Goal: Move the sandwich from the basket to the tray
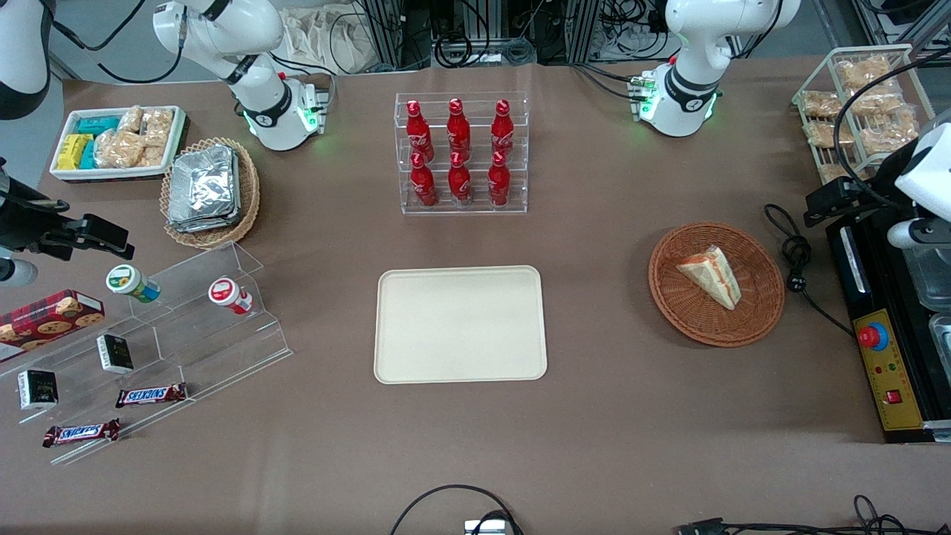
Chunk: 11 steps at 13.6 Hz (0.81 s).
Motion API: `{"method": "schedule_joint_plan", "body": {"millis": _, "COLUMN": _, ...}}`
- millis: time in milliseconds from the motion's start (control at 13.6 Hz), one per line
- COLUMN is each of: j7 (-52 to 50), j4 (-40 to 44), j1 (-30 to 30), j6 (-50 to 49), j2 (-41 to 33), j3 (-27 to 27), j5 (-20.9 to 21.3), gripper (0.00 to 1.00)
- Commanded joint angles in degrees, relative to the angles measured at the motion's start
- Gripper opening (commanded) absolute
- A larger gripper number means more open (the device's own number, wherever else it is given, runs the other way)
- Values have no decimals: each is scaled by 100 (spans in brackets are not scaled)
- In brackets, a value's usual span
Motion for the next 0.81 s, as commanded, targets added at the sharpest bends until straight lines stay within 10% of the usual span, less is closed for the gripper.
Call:
{"method": "schedule_joint_plan", "body": {"millis": 0, "j7": -86, "j4": 7, "j1": -55, "j6": -75, "j2": -25, "j3": 24, "j5": -60, "gripper": 100}}
{"method": "schedule_joint_plan", "body": {"millis": 734, "j7": -1060, "j4": -711, "j1": -81, "j6": 406, "j2": -25, "j3": 15, "j5": 45, "gripper": 100}}
